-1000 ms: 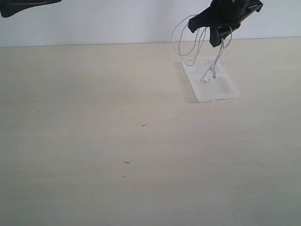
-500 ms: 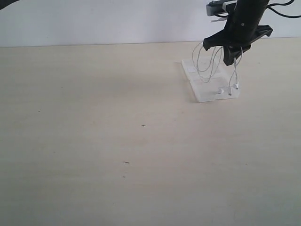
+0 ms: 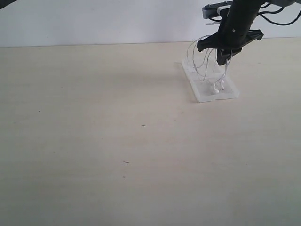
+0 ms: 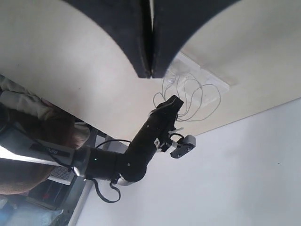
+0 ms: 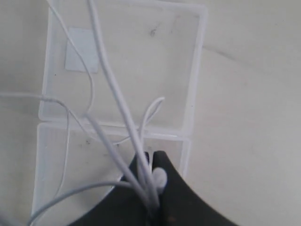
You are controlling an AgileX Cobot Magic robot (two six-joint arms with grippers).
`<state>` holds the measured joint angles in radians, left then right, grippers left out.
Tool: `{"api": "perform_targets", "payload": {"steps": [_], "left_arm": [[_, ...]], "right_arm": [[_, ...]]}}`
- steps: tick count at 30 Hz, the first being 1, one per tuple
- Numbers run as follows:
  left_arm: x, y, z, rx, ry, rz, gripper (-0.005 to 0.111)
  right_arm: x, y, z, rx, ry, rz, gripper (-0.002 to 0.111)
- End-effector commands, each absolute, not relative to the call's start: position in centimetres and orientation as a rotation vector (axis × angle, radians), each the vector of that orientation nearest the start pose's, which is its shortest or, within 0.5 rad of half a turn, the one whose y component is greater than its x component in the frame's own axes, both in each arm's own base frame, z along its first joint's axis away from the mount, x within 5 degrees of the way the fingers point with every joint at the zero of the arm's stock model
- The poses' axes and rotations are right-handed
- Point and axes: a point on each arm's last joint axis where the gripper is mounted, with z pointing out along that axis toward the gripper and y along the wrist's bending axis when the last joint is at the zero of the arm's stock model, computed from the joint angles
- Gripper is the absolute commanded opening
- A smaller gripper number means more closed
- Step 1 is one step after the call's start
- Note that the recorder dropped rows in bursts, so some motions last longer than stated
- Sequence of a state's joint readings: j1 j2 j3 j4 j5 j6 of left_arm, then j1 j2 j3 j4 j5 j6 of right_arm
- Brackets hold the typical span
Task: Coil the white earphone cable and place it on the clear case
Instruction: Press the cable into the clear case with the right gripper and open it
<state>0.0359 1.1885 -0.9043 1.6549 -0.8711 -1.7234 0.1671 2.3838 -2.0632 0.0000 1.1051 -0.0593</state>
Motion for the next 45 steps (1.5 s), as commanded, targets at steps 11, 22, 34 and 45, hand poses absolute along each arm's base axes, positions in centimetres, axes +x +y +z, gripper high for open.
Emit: {"api": "perform_targets", "payload": {"steps": [11,22,34,45], "left_arm": [[23.8,-6.1,35.7,0.527,1.735,-0.804,0.000],[23.9,-6.0,35.6,0.524,1.736,-0.799,0.000],[23.9,-6.0,35.6,0.523,1.740,-0.794,0.000],[23.9,-6.0,35.6,0.523,1.740,-0.794,0.000]], "right_arm": [[49.8,8.4,14.1,-0.289,2.947,0.052,0.000],[49.8,8.7,13.7,-0.271,2.959,0.092,0.000],[50.0,8.7,12.8,-0.258,2.953,0.093,0.000],[49.8,8.7,11.2,-0.247,3.014,0.089,0.004]]}}
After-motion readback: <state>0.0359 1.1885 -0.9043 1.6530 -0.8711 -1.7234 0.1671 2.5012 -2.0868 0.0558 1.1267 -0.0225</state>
